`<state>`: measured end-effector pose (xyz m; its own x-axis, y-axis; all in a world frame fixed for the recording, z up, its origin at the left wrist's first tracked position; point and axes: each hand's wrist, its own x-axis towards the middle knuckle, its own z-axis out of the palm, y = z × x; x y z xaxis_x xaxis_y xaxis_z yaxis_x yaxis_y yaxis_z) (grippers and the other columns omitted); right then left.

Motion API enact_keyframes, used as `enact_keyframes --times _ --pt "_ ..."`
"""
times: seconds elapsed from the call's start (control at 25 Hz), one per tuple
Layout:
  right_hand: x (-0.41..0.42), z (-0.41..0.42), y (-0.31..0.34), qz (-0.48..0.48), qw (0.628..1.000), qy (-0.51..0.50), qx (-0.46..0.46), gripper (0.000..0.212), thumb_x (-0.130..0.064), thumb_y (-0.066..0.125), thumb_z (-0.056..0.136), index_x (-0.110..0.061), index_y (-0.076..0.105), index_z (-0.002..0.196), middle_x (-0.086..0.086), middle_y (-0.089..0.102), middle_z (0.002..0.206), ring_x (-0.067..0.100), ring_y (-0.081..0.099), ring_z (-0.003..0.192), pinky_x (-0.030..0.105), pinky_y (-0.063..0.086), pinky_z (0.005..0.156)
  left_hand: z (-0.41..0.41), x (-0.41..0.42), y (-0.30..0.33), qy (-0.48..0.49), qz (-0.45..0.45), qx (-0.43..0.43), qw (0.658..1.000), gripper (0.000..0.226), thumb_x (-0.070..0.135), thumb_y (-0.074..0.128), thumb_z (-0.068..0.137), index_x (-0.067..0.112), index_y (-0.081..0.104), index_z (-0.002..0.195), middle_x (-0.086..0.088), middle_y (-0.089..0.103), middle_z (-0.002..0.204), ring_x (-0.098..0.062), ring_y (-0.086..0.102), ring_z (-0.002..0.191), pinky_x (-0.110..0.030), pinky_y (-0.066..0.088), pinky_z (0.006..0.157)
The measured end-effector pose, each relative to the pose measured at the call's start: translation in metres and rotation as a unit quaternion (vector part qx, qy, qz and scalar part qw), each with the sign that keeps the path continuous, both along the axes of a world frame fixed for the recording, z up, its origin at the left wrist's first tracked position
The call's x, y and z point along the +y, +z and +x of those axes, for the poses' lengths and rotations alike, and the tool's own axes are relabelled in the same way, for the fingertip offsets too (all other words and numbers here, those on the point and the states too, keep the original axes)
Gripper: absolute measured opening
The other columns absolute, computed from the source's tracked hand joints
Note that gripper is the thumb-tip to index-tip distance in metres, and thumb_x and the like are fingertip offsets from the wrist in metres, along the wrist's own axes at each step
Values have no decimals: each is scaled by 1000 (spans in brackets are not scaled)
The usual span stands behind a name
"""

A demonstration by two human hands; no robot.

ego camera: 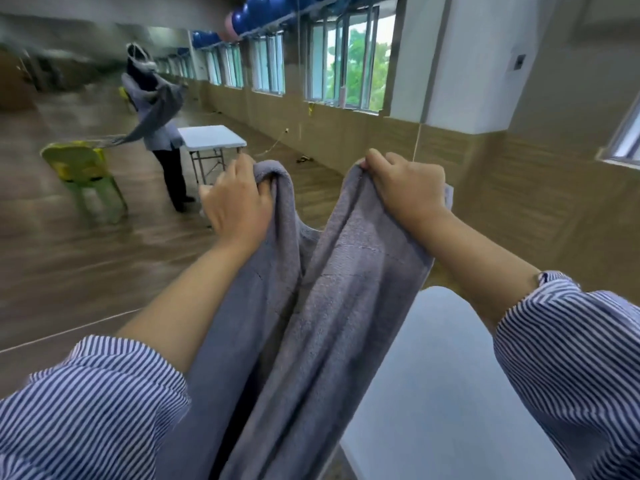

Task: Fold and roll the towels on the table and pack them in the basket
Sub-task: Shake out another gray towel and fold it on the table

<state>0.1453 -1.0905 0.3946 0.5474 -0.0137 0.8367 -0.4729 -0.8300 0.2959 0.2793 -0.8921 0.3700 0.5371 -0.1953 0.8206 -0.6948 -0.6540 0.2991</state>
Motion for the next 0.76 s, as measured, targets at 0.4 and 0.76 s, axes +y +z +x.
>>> enact_keyframes --times 0.4,0.76 --pt "-105 200 -48 69 996 -5 54 4 -23 57 89 -21 56 86 0 48 54 24 46 33 14 7 46 209 -81 -28 -1 -2 52 999 20 25 47 94 6 53 97 -17 62 101 -39 57 91 -42 30 75" --pt "-202 328 -37 202 961 -80 172 29 -43 32 99 -19 47 102 9 65 89 30 57 71 32 37 54 347 -95 -41 62 -22 107 992 21 24 45 95 6 51 102 -23 60 105 -44 55 95 -46 32 82"
